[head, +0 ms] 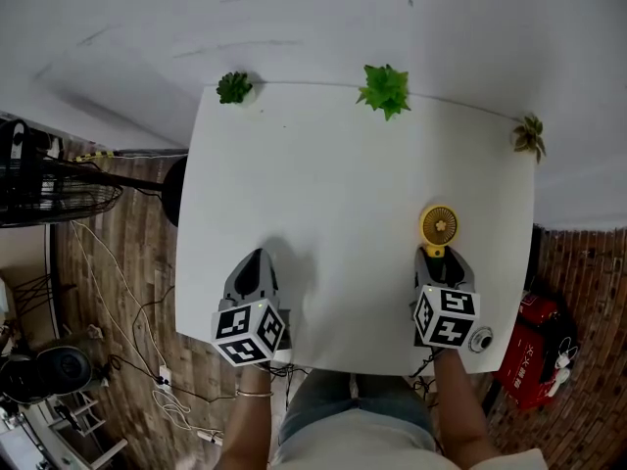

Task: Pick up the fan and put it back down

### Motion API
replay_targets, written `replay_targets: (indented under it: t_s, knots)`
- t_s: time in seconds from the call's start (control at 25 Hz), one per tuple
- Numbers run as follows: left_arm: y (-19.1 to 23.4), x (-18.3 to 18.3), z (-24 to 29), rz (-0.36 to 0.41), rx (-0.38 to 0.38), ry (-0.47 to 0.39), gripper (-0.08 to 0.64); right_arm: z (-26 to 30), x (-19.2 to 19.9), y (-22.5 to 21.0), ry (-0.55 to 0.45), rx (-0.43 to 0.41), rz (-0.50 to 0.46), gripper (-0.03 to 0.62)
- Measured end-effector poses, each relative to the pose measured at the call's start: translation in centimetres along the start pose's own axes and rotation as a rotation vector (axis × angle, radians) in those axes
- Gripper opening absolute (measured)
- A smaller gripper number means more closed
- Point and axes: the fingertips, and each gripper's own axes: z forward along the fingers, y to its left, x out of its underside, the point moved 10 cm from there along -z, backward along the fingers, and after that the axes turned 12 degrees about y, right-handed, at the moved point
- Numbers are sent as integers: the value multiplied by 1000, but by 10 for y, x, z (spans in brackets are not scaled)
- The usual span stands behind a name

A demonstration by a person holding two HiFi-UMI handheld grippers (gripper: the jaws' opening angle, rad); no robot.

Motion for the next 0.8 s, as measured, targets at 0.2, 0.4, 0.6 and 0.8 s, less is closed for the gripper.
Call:
replay_targets:
  t_s: [0.2,0.4,0.6,0.8]
  knots:
    - [0,0,1,1,0,-2,11,2,0,0,9,11,-4,201]
    - [2,-1,2,5,4,1,11,2,-1,0,14,27,-1,182]
    - [2,-1,3,4,10,-1,11,3,-1,0,18,26,0,181]
    - [3,0,2,4,15,0,11,2,-3,-1,40,23,-3,178]
